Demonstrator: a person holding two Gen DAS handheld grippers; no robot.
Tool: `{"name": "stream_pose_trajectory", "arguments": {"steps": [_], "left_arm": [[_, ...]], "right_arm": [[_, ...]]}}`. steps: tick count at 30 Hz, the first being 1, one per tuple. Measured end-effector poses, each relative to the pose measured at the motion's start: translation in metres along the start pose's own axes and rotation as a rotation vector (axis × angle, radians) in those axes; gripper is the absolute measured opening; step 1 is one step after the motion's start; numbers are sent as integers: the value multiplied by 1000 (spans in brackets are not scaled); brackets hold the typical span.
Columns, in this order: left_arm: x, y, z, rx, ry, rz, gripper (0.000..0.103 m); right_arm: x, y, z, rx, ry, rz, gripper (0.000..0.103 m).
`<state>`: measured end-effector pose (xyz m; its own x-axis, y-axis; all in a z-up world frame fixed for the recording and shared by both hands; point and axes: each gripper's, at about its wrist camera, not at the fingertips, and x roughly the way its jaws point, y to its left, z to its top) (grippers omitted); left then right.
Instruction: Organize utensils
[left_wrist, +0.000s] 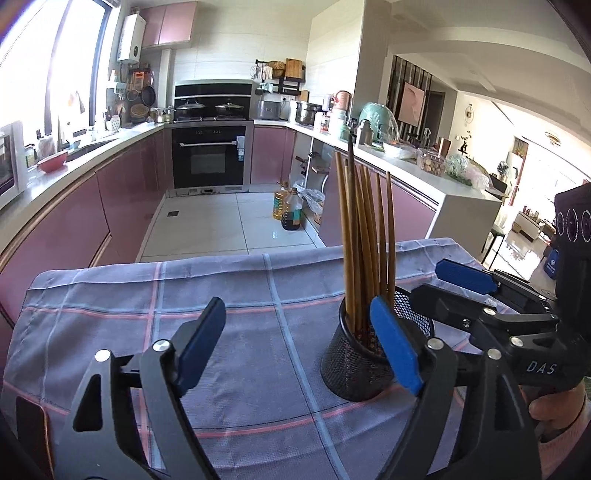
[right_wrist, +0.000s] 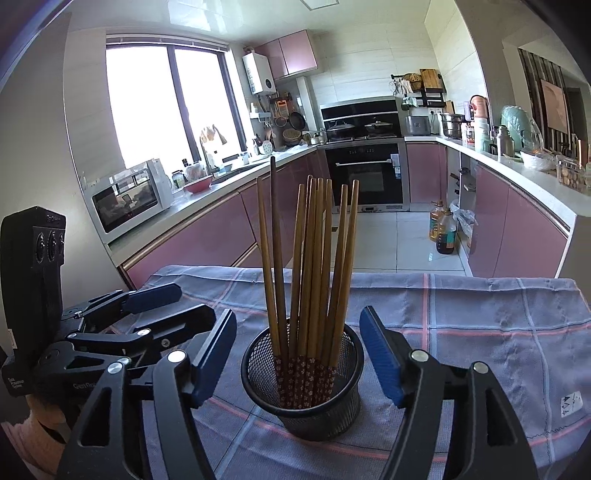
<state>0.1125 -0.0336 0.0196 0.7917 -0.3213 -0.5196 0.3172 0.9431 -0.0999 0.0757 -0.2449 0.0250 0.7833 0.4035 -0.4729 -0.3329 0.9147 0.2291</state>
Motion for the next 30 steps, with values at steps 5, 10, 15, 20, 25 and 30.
{"name": "stream_pose_trajectory", "arguments": {"steps": [5,10,15,20,25,30], "left_arm": [[-28,5,-14,2,-64,75,97],[-54,5,-27,5,-99,124,97],[-83,10,-43,-16,-143,161,97],[-109,13,-50,-28,-205,184,97],[-125,13,-52,-30,-242,202,97],[-134,9,-57,-30,-258,227,97]], "right_arm": [[-15,7,-8,-8,-47,-16,88],[-30,17,-20,-44,-99,-57,96],[-41,25,-31,-59,-143,-85,96],[-49,36,-39,-76,-174,-115,96],[-54,44,-47,-95,-194,-150,96],[-58,50,-51,-90,-209,-159,96]]}}
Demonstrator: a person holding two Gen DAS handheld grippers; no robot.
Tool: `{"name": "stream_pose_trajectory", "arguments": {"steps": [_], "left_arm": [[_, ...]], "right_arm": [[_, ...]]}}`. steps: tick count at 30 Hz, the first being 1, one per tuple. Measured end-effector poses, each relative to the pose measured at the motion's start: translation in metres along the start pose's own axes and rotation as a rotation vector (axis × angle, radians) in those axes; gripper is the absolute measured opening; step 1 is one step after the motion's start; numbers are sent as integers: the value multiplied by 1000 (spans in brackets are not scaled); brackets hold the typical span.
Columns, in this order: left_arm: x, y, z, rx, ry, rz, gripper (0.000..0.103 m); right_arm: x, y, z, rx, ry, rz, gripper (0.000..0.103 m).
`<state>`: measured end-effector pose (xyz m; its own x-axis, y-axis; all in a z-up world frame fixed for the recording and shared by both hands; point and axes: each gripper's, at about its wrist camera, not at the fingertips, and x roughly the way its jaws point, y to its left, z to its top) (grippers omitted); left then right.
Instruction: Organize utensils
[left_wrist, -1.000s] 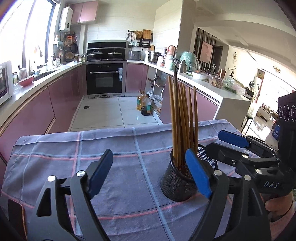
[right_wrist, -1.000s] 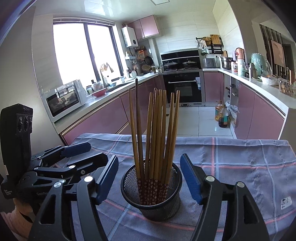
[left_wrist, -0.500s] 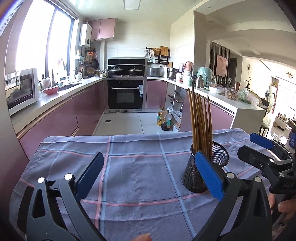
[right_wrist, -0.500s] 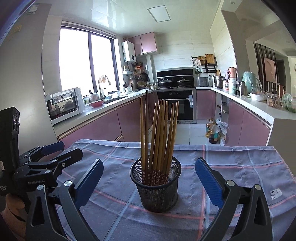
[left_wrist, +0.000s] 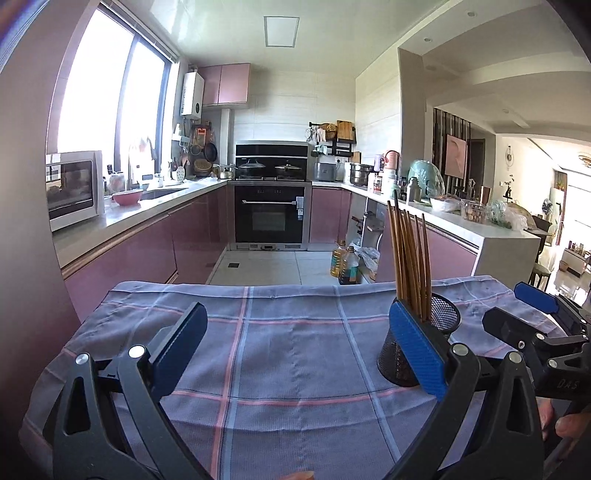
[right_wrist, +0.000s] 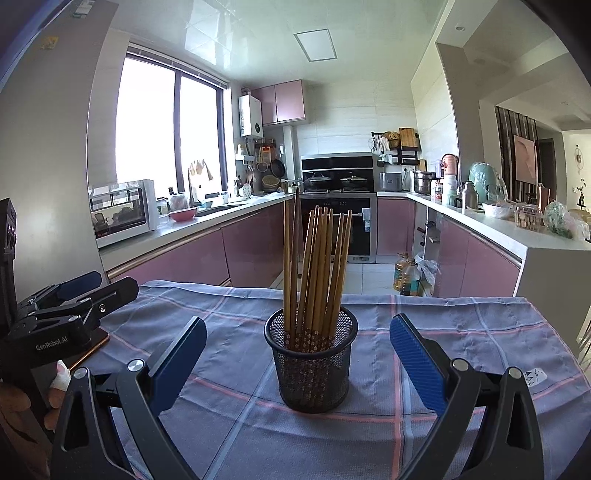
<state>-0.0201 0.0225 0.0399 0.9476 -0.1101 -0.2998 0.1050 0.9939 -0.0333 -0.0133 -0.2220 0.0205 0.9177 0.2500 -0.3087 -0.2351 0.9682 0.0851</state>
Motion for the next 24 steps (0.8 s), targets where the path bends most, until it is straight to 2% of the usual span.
{"name": "stream_pose_trajectory", "arguments": {"steps": [24], "left_arm": [[-23,-14,-12,13,-85,-8,97]], "right_arm": [[-20,13,-8,-14,-96,-56,96]]}}
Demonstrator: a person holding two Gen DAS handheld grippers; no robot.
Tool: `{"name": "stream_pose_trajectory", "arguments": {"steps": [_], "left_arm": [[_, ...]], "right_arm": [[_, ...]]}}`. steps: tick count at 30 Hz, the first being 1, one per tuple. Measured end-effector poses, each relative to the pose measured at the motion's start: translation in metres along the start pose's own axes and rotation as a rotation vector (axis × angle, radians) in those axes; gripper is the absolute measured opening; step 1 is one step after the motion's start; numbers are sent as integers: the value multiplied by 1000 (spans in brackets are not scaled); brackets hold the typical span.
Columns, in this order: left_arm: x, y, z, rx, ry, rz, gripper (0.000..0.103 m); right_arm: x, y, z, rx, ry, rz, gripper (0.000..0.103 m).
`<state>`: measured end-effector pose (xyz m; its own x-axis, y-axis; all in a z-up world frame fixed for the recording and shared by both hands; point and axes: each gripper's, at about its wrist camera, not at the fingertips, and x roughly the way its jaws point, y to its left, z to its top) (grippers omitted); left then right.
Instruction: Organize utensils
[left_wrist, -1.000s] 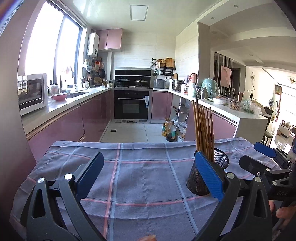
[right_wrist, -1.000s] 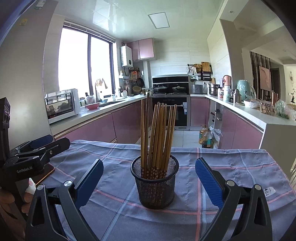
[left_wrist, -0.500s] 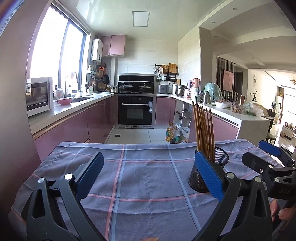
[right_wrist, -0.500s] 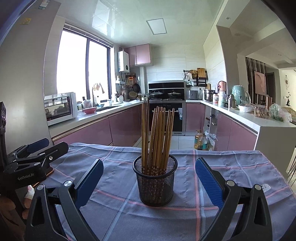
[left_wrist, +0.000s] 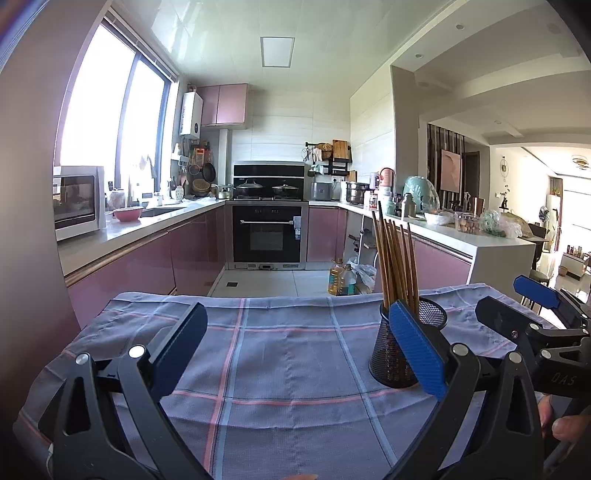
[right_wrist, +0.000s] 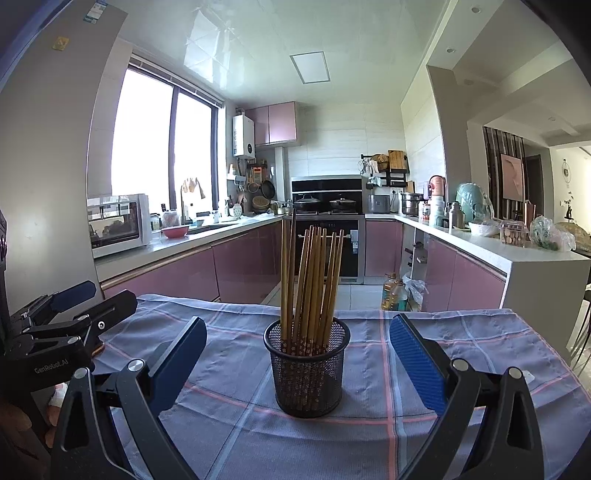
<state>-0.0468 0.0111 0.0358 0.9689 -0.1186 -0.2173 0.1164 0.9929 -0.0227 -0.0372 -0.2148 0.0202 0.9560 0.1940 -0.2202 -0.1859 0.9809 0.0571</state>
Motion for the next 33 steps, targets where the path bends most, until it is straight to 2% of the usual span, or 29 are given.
{"name": "stream_pose_trajectory", "arguments": {"steps": [33], "left_arm": [[-8,-5,-2,11,-25,0,97]], "right_arm": [[0,-4,-2,21,-9,4,96]]}}
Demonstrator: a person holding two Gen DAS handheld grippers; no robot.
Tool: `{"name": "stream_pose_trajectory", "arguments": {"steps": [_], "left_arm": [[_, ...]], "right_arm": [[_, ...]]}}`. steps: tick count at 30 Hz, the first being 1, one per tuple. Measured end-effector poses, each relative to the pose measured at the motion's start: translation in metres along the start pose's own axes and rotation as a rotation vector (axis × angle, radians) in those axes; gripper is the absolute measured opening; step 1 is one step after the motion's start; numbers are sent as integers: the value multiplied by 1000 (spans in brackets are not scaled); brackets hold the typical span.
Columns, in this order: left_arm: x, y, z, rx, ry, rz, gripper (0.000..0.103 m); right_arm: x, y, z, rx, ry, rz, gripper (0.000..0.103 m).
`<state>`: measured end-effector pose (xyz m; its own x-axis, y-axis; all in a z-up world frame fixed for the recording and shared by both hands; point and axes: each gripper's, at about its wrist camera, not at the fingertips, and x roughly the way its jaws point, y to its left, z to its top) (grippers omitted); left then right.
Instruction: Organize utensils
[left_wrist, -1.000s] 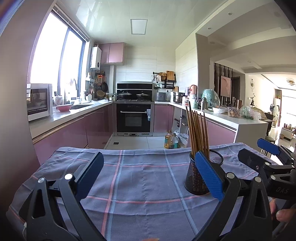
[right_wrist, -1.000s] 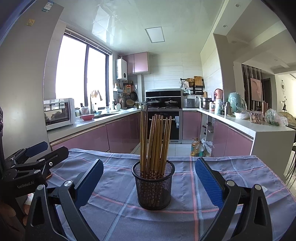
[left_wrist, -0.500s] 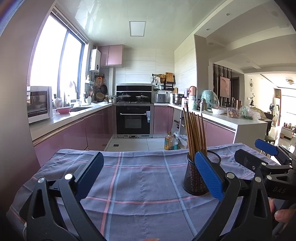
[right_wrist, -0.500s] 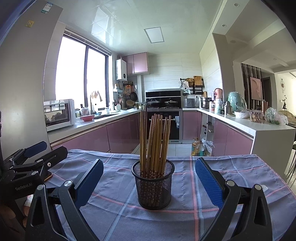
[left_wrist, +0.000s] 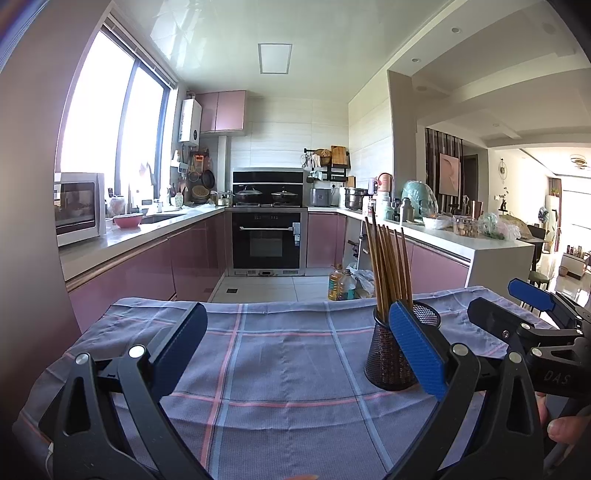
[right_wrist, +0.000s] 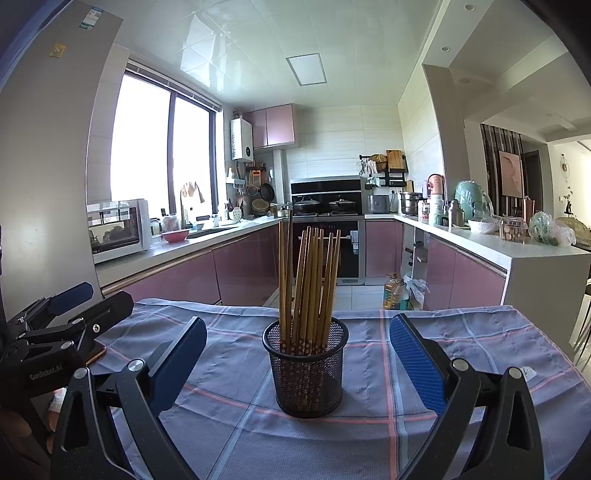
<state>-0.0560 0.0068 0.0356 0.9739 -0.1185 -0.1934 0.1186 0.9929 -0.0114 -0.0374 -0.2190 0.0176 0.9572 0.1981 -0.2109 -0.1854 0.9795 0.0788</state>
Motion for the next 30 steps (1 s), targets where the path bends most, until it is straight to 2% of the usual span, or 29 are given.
{"name": "stream_pose_trajectory", "arguments": {"steps": [30], "left_arm": [[0,-2,2,1,2,-3,97]], "right_arm": [[1,1,0,2,-1,3,96]]}}
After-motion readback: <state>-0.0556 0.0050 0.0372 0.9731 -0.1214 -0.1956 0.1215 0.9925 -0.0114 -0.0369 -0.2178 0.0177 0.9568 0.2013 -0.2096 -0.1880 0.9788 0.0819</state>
